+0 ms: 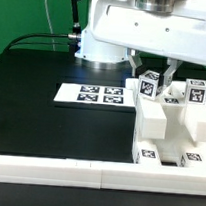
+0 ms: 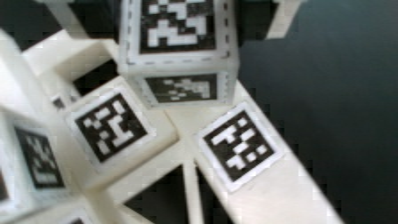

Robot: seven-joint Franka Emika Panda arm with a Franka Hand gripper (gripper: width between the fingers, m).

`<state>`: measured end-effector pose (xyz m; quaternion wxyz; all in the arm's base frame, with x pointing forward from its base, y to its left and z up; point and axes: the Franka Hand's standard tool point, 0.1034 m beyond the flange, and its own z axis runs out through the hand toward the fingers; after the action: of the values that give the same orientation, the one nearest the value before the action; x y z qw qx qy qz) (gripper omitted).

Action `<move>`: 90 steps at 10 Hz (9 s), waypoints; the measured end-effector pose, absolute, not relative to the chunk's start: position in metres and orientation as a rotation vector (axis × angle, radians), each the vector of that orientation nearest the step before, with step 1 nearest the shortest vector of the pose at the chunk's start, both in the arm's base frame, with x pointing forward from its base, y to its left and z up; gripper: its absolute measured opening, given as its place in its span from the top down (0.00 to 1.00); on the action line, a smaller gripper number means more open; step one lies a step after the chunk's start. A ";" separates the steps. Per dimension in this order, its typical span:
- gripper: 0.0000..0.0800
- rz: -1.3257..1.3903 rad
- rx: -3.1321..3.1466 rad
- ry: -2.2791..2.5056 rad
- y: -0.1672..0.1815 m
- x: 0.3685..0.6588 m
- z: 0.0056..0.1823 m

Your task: Assemble chair

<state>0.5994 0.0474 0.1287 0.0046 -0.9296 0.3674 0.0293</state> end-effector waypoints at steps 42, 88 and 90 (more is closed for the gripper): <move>0.19 -0.024 -2.949 0.698 0.044 0.595 0.124; 0.20 -0.073 -2.865 1.089 0.049 0.593 0.114; 0.19 -0.066 -2.957 0.833 0.049 0.590 0.112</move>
Offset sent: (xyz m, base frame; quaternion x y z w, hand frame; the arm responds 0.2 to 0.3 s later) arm -0.0072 -0.0024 -0.0051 0.0522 0.0205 0.2940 0.9542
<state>0.5901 0.0486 0.1124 0.0344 -0.9617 0.2711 -0.0215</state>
